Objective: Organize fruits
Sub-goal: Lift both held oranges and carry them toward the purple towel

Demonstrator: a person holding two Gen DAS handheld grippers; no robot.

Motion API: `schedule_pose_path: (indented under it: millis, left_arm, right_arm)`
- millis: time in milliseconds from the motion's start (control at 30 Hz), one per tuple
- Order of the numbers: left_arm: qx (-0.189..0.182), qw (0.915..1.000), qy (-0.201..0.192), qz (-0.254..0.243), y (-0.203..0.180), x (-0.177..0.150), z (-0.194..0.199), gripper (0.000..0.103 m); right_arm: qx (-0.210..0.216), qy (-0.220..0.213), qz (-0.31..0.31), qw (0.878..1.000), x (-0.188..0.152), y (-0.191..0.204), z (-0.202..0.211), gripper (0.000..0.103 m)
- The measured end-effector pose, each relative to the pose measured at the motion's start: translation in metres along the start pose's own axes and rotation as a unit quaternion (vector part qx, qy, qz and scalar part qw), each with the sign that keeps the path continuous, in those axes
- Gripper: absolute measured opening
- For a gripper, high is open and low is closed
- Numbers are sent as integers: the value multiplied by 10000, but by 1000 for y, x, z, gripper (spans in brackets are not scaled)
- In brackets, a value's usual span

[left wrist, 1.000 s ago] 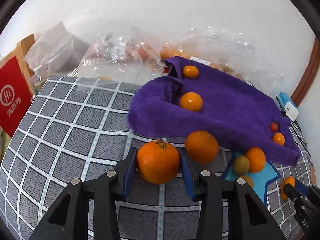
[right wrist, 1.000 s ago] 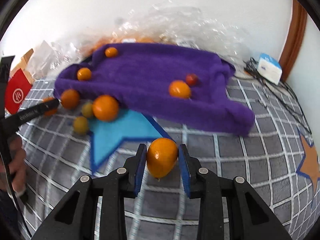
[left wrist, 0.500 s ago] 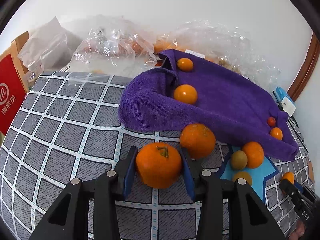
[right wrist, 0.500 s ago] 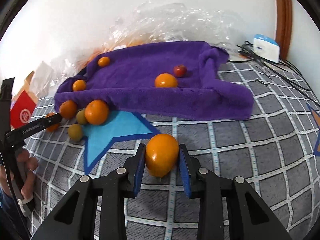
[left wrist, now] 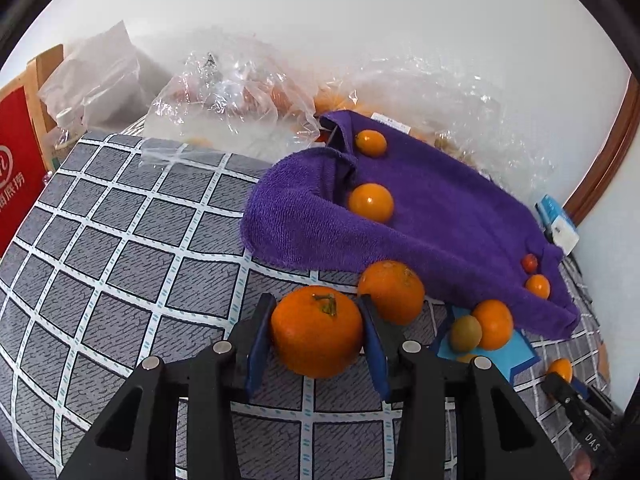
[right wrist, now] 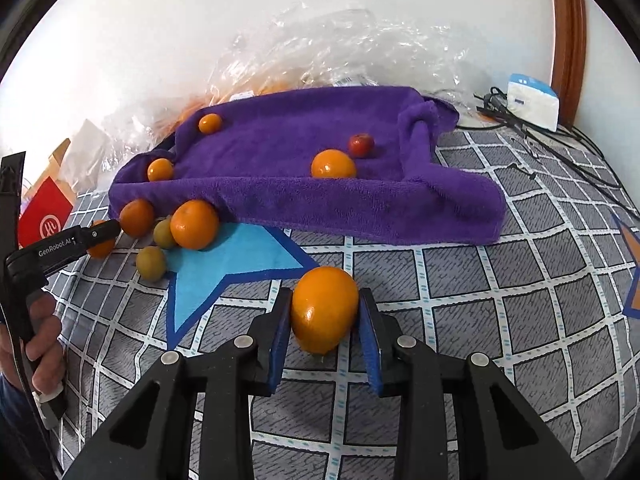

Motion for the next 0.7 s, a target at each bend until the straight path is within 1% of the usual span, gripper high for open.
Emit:
schedule_pose_path:
  millis: [200, 333, 533, 700]
  left_arm:
    - [-183, 9997, -167, 7, -1, 0, 8, 39]
    - [-265, 9992, -313, -35, -4, 1, 14, 39]
    - [-267, 9985, -466, -141, -8, 2, 20, 39]
    - [-197, 9973, -648, -283, -12, 2, 26, 39]
  right_arm:
    - [143, -108, -105, 9998, -1, -4, 7, 32]
    - [139, -242, -230, 9993, 1, -9, 12, 32]
    - [124, -391, -374, 9985, 3, -15, 16, 32]
    - [167, -454, -358, 9982, 3, -14, 18, 32]
Point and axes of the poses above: each gripper's, at about its wrist camera, not at the fingertips, and z roughly against the way its jaws point, y to its left, x to its top, the point moved 4 cm from there along -z, roughly the way its jaws point, and after that the axes turned 7 degrees about y, right-handed, at the moved point
